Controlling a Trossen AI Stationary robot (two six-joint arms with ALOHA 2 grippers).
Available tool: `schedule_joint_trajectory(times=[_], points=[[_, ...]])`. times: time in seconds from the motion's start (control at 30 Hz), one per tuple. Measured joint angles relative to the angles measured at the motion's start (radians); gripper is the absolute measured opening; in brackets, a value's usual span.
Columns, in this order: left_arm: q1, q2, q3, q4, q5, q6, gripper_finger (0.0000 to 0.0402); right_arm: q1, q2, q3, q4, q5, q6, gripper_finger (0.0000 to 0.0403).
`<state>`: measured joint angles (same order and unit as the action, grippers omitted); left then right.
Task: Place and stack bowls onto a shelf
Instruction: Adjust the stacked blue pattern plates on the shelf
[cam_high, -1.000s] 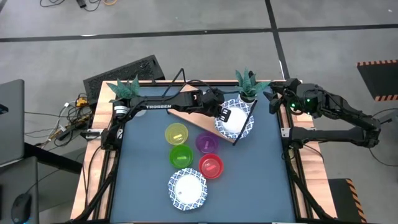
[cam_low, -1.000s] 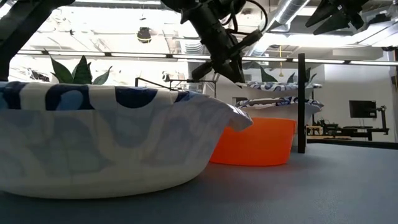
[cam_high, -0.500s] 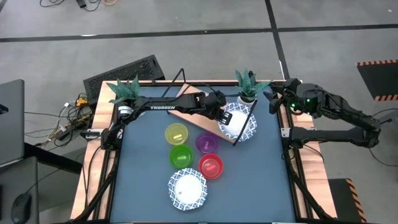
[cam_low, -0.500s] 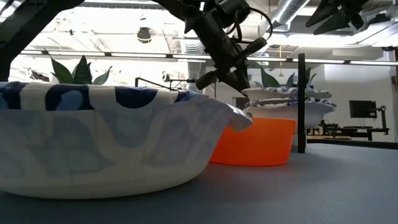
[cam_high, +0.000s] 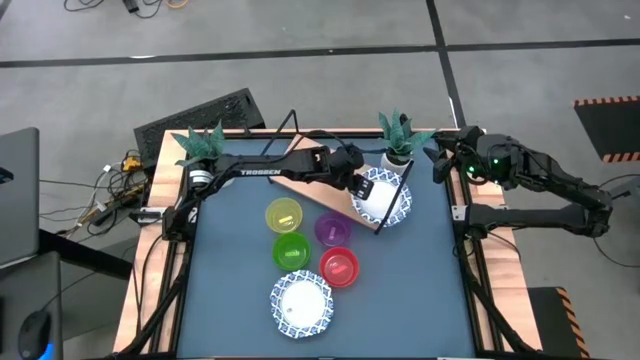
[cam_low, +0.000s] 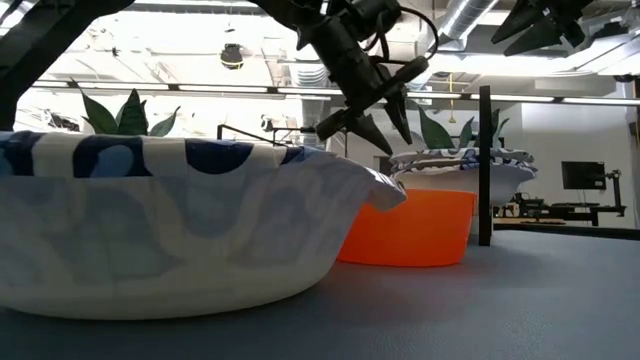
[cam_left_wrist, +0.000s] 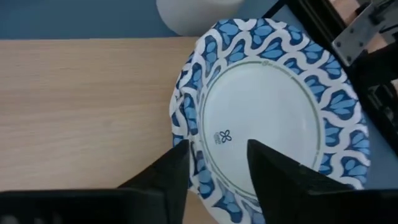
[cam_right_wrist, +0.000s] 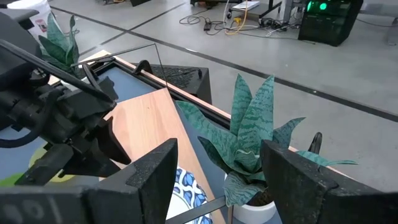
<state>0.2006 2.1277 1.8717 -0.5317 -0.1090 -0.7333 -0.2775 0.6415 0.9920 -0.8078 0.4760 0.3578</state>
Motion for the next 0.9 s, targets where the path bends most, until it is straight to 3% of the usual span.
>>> schedule_joint_trajectory(times=[0.13,0.37,0.53,0.7,0.9], points=[[0.014,-0.004,0.0,-0.014,-0.001,0.034,0.0165,0.0,0.001,0.0,-0.036,-0.002,0.064,0.0256],[0.042,-0.026,0.0,-0.06,0.003,0.045,0.0169,0.0,0.094,0.0,-0.357,-0.003,0.306,0.0256],[0.046,-0.051,0.0,-0.094,-0.015,0.096,0.017,0.005,0.193,0.0,-0.478,-0.009,0.444,0.0245],[0.046,-0.072,0.0,-0.119,-0.043,0.125,0.0169,0.036,0.328,-0.001,-0.522,-0.041,0.501,0.0187],[0.047,-0.105,0.0,-0.176,-0.041,0.13,0.0169,0.112,0.43,-0.001,-0.526,-0.083,0.558,0.0068]])
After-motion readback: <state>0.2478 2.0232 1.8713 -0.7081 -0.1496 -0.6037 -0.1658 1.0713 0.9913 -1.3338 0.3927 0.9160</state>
